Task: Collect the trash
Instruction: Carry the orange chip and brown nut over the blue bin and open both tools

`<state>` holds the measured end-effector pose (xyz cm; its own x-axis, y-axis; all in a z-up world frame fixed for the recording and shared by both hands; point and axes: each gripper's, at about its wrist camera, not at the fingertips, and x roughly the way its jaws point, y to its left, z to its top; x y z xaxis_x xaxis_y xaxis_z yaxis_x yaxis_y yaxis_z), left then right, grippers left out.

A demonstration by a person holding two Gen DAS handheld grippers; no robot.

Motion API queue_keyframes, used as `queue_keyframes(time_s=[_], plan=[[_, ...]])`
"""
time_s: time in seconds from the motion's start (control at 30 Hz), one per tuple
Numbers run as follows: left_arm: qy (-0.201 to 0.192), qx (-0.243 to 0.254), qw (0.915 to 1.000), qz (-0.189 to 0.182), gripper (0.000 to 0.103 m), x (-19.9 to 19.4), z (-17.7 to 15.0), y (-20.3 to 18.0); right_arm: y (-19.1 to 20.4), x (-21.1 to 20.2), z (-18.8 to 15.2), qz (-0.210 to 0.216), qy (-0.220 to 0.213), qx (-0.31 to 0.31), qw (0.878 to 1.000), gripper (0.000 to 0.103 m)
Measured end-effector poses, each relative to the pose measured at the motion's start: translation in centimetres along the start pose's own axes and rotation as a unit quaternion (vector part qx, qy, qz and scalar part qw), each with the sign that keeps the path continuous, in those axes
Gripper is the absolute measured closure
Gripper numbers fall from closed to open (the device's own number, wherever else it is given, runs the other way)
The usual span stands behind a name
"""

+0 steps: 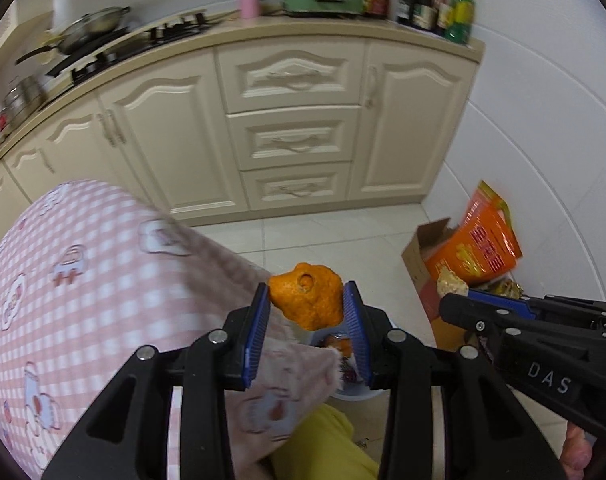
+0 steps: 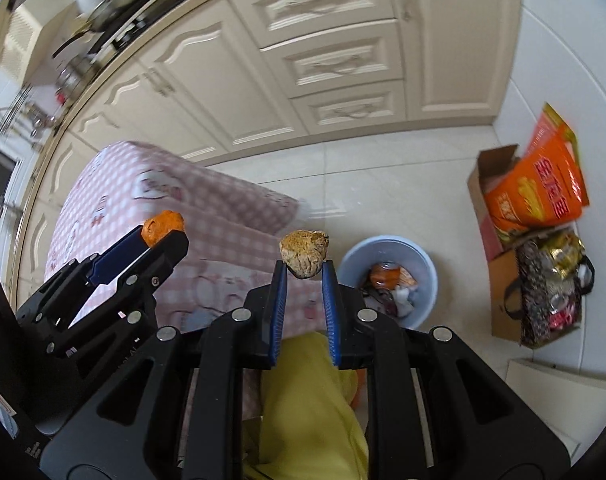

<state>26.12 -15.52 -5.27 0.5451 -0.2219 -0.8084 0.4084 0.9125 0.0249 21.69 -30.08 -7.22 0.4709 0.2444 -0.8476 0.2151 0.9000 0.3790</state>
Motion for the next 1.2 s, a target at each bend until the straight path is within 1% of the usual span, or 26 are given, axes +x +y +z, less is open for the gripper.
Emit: queue_keyframes(time_s=[0.13,0.27,0.43,0.57,0.7,0.9,0.97,1.0,1.03,1.1,1.13,1.2], plan=[[0.012,0.02,0.9997,-0.011,0.066,1.3,-0.2,-2.4,-2.8,0.0,-0.6,-0.009,0.003,0.025,1.0,0.085],[0.026,0.036,0.9988,-0.023,0.065,2.7,-0.2,-4.4,-4.8,0.2,-1.0,-0.016,0.008,0.043,0.999,0.085],[0.04,0.044,0.9975,-0.038,0.064,3.7,-0.1,-5.4,-6.5,0.8,-1.2,-0.02,0.016,0.06,0.998,0.085],[0.056,0.046,0.9966,-0.04,0.06,4.6,-0.2,-5.3,-7.2,1.5,-1.3,-0.021,0.023,0.068,0.997,0.085],[0.06,0.042,0.9967,-0.036,0.055,4.8,-0.3,-4.5,-7.0,2.1,-1.1,-0.018,0.03,0.069,0.997,0.085],[0.06,0.028,0.9973,-0.032,0.053,4.5,-0.4,-3.1,-5.7,2.6,-0.7,-0.009,0.035,0.056,0.998,0.084],[0.06,0.025,0.9974,-0.03,0.053,4.3,-0.4,-2.7,-5.4,2.7,-0.4,0.001,0.037,0.056,0.998,0.084],[0.06,0.024,0.9975,-0.03,0.053,4.3,-0.4,-2.5,-5.4,2.7,-0.3,0.004,0.038,0.06,0.997,0.082],[0.06,0.023,0.9975,-0.029,0.053,4.2,-0.5,-2.3,-5.3,2.8,-0.2,0.002,0.039,0.058,0.998,0.07],[0.059,0.021,0.9978,-0.023,0.053,4.1,-0.5,-2.0,-5.1,2.8,-0.2,-0.012,0.038,0.054,0.998,0.051],[0.058,0.02,0.9979,-0.021,0.053,4.1,-0.5,-1.9,-5.2,2.7,-0.2,-0.027,0.031,0.052,0.998,0.048],[0.059,0.018,0.9977,-0.027,0.053,4.1,-0.6,-1.6,-5.3,2.6,-0.3,-0.019,0.029,0.053,0.998,0.048]])
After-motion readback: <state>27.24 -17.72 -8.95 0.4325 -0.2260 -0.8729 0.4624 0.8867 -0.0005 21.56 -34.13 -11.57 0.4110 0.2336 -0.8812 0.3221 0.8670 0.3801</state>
